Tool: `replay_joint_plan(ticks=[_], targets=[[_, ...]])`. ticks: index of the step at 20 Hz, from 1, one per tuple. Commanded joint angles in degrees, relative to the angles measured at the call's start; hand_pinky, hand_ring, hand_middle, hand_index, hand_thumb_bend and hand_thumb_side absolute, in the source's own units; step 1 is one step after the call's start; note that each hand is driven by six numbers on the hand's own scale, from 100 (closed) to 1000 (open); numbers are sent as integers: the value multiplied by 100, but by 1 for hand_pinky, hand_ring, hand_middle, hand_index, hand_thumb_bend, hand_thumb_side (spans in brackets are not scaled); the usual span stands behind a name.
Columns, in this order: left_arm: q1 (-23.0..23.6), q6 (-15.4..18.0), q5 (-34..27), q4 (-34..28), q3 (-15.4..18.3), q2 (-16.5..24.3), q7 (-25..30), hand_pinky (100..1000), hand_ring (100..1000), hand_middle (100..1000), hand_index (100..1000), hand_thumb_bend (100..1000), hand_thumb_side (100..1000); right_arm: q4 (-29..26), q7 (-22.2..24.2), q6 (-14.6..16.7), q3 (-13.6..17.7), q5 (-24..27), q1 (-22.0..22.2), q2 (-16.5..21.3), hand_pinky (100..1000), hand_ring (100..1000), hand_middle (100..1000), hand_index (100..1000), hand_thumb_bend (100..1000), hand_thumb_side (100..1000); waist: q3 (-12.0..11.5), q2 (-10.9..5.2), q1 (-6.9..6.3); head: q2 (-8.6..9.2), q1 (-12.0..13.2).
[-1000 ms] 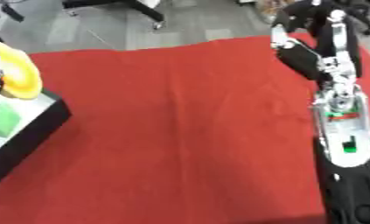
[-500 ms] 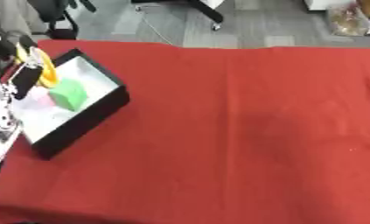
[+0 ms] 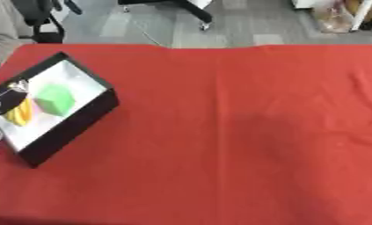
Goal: Pick up the objects with one hand, pass them to the other hand, and then place them into the box on the other side of the table.
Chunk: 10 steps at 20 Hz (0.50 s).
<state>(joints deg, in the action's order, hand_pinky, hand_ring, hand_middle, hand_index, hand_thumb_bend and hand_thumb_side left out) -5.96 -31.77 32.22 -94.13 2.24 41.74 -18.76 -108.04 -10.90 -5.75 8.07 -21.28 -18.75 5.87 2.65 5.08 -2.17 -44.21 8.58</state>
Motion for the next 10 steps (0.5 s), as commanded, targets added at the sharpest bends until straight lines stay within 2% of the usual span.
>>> replay_joint_plan(ticks=[1, 2, 3, 5, 7, 9, 10], targets=[[60, -126, 410, -647, 281, 225, 489, 795, 875, 947, 963, 704, 779, -68, -21, 23, 61, 33, -38, 122, 708, 715, 334, 254, 100, 100, -19, -163, -58, 9, -57], [88, -151, 500, -865, 345, 189, 548, 790, 873, 943, 957, 697, 772, -70, -29, 21, 72, 35, -27, 121, 708, 715, 334, 254, 100, 100, -24, -165, -60, 9, -60], [116, -162, 527, -1113, 415, 139, 536, 774, 864, 924, 938, 639, 761, -72, -40, 20, 81, 42, -15, 119, 708, 715, 336, 259, 100, 100, -31, -166, -61, 9, -59], [169, 15, 306, -1766, 524, -91, 204, 740, 849, 893, 891, 416, 720, -73, -52, 48, 103, 94, 25, 120, 715, 722, 368, 301, 100, 100, -50, -166, -57, 9, -27], [158, 571, -192, -1979, 523, -346, -320, 718, 841, 883, 866, 322, 727, -67, -23, 112, 142, 102, 69, 125, 724, 733, 414, 345, 100, 100, -60, -162, -52, 9, -6], [124, 1422, -890, -2030, 441, -694, -807, 699, 833, 871, 844, 270, 749, -65, 45, 194, 209, -17, 127, 123, 734, 748, 465, 393, 100, 100, -77, -155, -42, 9, 0], [115, 1799, -1202, -2038, 383, -845, -972, 694, 832, 869, 840, 259, 765, -60, 93, 232, 239, -101, 153, 117, 743, 766, 518, 446, 100, 100, -81, -153, -36, 9, -14]])
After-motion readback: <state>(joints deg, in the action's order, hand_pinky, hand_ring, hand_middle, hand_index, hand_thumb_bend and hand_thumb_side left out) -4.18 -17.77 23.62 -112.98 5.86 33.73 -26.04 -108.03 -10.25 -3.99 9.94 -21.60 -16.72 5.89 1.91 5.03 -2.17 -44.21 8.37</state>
